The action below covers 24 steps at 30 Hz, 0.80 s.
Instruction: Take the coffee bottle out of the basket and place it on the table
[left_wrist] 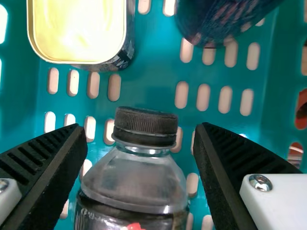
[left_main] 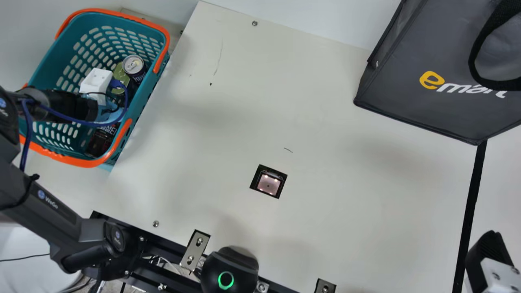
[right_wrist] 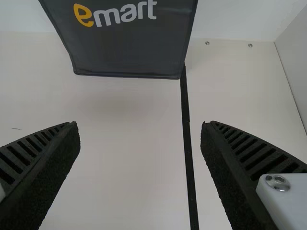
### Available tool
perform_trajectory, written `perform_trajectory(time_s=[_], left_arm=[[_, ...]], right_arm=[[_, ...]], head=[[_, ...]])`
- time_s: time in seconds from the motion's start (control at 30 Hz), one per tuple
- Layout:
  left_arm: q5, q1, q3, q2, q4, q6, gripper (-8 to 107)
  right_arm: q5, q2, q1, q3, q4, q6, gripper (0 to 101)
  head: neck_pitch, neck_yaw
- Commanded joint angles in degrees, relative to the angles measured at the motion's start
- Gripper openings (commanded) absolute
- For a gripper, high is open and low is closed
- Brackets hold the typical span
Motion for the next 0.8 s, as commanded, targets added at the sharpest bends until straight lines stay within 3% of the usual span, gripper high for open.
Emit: perform_trajectory(time_s=[0.0,0.03,0.43,0.77], left_arm=[[0.11,0.17,-0.19,0.49,-1.19,1.42,90],[0.20,0.25,-0.34,0.77,-1.76,2.06,90],[1.65,0.60,-1.26,3.10,-8.83,9.75,10],[2.12,0.27,-0.72,1.67,-11.05,10.76,10]], right_arm=[[0.00,0.00,0.00,0.00,0.00,0.00,91],[0.00,0.00,0.00,0.00,0.00,0.00,91],[0.00,0.00,0.00,0.00,0.00,0.00,91],[0.00,0.00,0.00,0.00,0.00,0.00,91]], head=[[-1.48,0.14],[-1.48,0.14],[-1.48,0.14],[-1.48,0.14]])
